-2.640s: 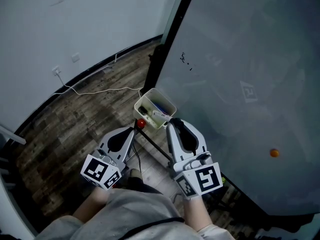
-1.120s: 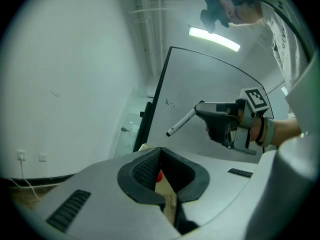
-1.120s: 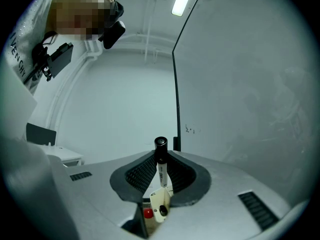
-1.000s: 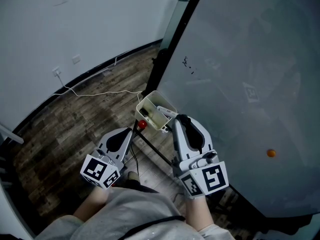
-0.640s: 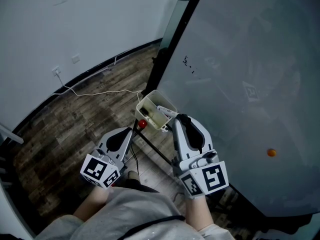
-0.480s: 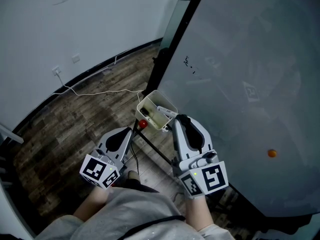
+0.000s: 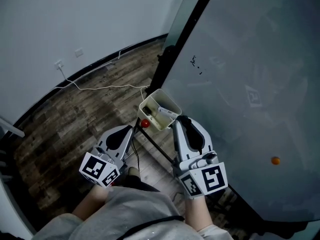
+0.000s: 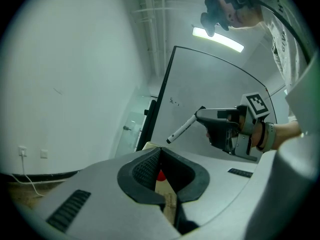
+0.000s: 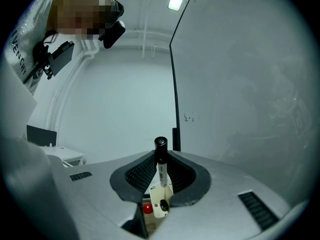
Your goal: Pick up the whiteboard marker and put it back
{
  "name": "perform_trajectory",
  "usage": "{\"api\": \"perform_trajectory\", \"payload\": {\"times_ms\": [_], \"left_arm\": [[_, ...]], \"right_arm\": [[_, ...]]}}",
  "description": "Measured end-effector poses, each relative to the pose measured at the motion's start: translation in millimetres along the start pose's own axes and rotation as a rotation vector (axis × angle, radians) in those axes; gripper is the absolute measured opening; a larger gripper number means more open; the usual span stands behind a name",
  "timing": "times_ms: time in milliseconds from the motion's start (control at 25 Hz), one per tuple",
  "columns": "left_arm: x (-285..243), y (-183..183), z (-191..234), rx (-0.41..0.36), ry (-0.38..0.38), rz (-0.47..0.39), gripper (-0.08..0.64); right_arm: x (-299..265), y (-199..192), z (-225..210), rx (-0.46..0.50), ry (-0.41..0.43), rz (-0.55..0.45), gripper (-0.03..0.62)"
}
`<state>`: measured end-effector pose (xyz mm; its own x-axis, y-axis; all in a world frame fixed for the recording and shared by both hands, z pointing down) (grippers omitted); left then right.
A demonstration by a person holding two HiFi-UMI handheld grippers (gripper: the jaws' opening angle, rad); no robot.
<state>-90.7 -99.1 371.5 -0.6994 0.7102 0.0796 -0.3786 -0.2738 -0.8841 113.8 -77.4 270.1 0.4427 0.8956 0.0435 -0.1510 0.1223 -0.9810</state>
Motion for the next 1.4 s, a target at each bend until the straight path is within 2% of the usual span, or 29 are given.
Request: {"api": "perform_trajectory", "payload": {"times_ms": [480, 720, 1400], "left_arm": [[-15.4, -11.3, 9.2, 0.003, 0.024, 0.03, 0.014], [-20.3, -17.5, 11.9, 0.007, 0.035, 0.047, 0.014], [-27.3, -31.3, 28.3, 0.021, 0.083, 0.074, 0.014]], "right_arm": [[-10.3, -30.4, -8.1, -0.034, 0.03, 0.05, 0.075], [-11.8, -42.4, -7.8, -0.01, 0.047, 0.088, 0.074], [-21.4, -75.8, -5.4, -0.032, 0.096, 0.143, 0.075]]}}
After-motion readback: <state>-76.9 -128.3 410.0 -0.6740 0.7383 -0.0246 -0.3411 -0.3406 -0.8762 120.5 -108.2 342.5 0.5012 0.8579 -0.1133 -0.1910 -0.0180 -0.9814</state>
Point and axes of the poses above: the fingertips, and each gripper's own axes: x backward along the fingers, z to its left, y out of its top, the point moved 8 cm from there along x, backward along the fingers, and after that the axes turned 13 degrees about x, right-handed, at the moved point
